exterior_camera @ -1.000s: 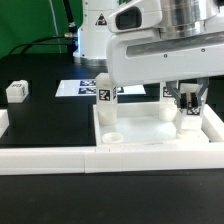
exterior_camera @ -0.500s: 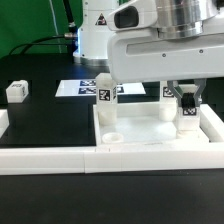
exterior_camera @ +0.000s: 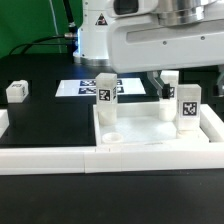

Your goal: Assemble square table

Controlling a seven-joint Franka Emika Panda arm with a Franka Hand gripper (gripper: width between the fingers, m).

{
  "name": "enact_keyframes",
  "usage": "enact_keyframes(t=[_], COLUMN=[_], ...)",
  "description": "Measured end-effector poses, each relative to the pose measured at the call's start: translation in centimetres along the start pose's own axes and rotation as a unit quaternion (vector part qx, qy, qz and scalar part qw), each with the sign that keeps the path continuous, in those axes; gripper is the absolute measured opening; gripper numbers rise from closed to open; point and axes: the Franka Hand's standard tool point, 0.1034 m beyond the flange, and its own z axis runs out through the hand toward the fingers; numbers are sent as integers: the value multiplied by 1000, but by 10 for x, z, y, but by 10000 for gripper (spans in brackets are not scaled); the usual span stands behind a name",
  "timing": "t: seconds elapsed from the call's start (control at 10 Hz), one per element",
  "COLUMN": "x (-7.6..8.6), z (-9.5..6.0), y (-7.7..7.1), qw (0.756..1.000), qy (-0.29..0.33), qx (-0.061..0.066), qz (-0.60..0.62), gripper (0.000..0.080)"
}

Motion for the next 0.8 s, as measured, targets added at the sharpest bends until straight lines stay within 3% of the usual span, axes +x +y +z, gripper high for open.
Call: enact_keyframes(t=[0.2, 0.7, 0.8], x=[-15, -15, -16], z=[13, 15, 15], y=[4, 4, 4], qw=[1000, 1000, 998], qy=[-2, -3, -4], qx=[-5, -5, -5], qz=[-3, 20, 67], gripper=[645, 649, 571])
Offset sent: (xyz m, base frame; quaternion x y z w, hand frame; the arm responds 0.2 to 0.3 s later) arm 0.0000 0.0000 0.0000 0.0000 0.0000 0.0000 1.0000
